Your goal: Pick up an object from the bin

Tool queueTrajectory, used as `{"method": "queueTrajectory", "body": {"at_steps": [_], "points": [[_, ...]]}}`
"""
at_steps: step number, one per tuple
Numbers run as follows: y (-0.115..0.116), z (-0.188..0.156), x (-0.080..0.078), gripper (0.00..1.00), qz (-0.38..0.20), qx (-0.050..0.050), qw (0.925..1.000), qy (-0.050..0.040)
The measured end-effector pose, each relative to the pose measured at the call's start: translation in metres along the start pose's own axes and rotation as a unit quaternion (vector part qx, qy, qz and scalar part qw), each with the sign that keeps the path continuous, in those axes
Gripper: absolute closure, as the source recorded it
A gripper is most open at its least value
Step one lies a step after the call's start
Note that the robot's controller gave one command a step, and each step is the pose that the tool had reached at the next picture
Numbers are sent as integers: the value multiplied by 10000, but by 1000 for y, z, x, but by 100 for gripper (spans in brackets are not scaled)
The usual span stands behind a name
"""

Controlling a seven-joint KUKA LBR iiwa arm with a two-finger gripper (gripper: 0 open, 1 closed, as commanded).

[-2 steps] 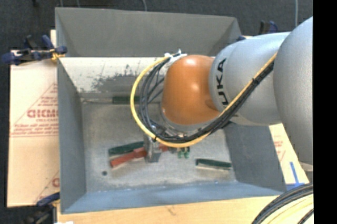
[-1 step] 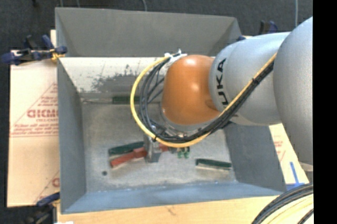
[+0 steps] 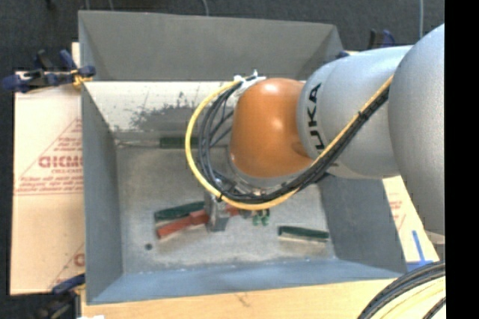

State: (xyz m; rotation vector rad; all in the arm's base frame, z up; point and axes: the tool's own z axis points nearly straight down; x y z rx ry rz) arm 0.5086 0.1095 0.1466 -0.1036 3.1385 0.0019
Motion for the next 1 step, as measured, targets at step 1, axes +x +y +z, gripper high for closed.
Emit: {"method": "queueTrajectory", "body": {"at_steps": [1], "points": [[0, 0, 0, 100, 2, 0, 10000, 0]]}}
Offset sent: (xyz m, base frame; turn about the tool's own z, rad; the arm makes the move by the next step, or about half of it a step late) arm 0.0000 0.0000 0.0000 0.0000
